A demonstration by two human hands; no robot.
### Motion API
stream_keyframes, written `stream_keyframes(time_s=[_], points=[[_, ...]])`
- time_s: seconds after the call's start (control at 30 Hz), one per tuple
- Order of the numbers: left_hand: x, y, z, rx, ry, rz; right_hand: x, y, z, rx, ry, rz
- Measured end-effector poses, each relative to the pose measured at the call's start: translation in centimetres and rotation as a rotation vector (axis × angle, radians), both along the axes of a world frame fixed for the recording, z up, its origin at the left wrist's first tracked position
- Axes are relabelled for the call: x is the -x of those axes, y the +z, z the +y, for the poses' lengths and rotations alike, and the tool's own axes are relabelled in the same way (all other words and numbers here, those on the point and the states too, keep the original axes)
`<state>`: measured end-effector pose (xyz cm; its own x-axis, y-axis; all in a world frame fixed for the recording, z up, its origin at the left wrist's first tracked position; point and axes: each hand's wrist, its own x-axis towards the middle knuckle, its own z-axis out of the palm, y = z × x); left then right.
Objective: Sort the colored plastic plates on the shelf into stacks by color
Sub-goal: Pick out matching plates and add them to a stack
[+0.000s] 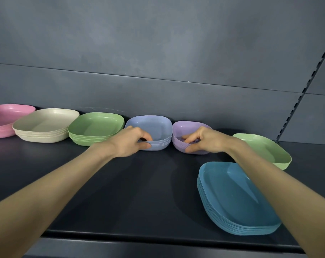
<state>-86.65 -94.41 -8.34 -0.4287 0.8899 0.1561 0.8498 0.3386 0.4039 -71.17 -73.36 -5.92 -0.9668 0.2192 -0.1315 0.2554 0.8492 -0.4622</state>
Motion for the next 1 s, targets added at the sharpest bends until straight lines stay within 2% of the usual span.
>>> stream_keyframes(time_s=[0.27, 1.0], points=[[0.3, 0.4, -0.2, 0.071, -0.037, 0.125, 0.6, -0.5, 0.7, -0.011, -0.015, 0.004], [0.7, 1.0, -0.6, 0.124, -0.069, 0.184, 1.0, -0.8, 0.6, 0.002, -0.04, 0.029]])
